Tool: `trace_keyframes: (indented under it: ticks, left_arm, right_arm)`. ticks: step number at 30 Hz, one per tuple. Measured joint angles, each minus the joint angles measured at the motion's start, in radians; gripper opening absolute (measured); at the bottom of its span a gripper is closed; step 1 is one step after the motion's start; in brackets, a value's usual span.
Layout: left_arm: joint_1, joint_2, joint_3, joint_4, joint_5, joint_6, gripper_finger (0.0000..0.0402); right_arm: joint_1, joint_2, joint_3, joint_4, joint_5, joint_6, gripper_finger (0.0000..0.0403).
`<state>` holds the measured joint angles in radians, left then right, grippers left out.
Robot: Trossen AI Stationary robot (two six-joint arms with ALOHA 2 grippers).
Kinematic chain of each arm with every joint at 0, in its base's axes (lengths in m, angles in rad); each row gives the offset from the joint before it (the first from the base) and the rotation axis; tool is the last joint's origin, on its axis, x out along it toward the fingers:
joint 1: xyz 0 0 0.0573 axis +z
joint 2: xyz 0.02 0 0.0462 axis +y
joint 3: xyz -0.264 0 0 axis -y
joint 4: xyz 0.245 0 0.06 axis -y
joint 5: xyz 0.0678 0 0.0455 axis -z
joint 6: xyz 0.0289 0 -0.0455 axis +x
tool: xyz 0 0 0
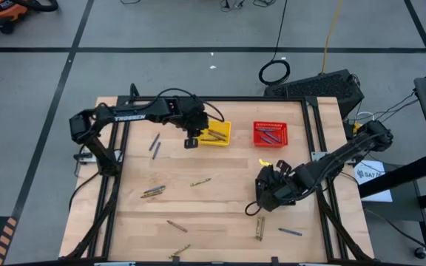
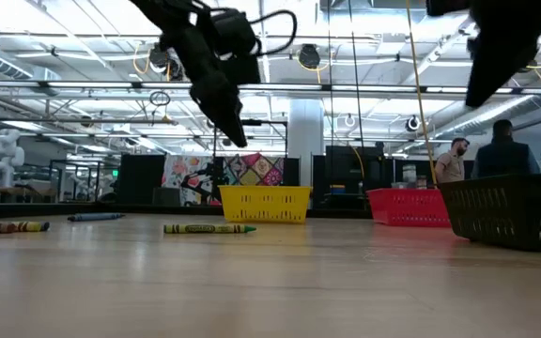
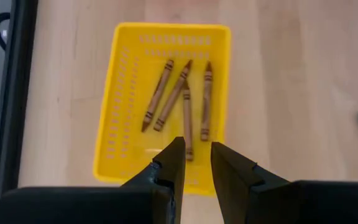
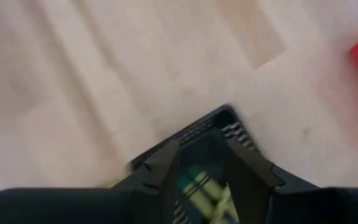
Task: Sort crayons
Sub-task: Put the blue crayon into the red bin
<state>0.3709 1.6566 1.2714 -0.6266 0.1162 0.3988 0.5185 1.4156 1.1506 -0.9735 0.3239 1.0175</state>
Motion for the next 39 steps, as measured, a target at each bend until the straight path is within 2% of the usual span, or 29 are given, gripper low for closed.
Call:
trace_keyframes:
  ticks: [4,8,11,15,19,24,29,35,39]
  left_arm:
    - [-0.030,-0.045,0.002,-0.031,-0.014,-0.001,0.0081]
    - [-0.064,-0.092,0.002,-0.063,-0.017,-0.002,0.0081]
    - [-0.090,-0.120,0.002,-0.077,-0.021,-0.006,0.0081]
    - [-0.125,-0.155,0.002,-0.085,-0.021,-0.087,0.0081]
    - [-0.168,-0.171,0.002,-0.120,-0.021,-0.160,0.0081]
    - [-0.224,-0.172,0.001,-0.167,-0.021,-0.183,0.0081]
    - [-0.257,-0.172,0.001,-0.171,-0.021,-0.182,0.0081]
    - [-0.262,-0.172,0.001,-0.172,-0.020,-0.183,0.0081]
    - [-0.262,-0.172,0.001,-0.170,-0.020,-0.182,0.0081]
  right_arm:
    - [0.058,-0.001,0.069,-0.047,-0.125,0.129,0.0112]
    - [0.156,-0.001,0.071,-0.048,-0.221,0.300,0.0112]
    - [0.237,0.004,0.071,-0.043,-0.225,0.414,0.0112]
    - [0.334,0.012,0.071,-0.025,-0.226,0.536,0.0112]
    - [0.400,0.045,0.071,-0.018,-0.226,0.591,0.0112]
    - [0.429,0.110,0.071,-0.001,-0.230,0.585,0.0112]
    - [0.435,0.182,0.071,0.020,-0.279,0.504,0.0112]
    - [0.440,0.285,0.071,0.027,-0.403,0.366,0.0112]
    - [0.440,0.350,0.071,0.027,-0.433,0.298,0.0112]
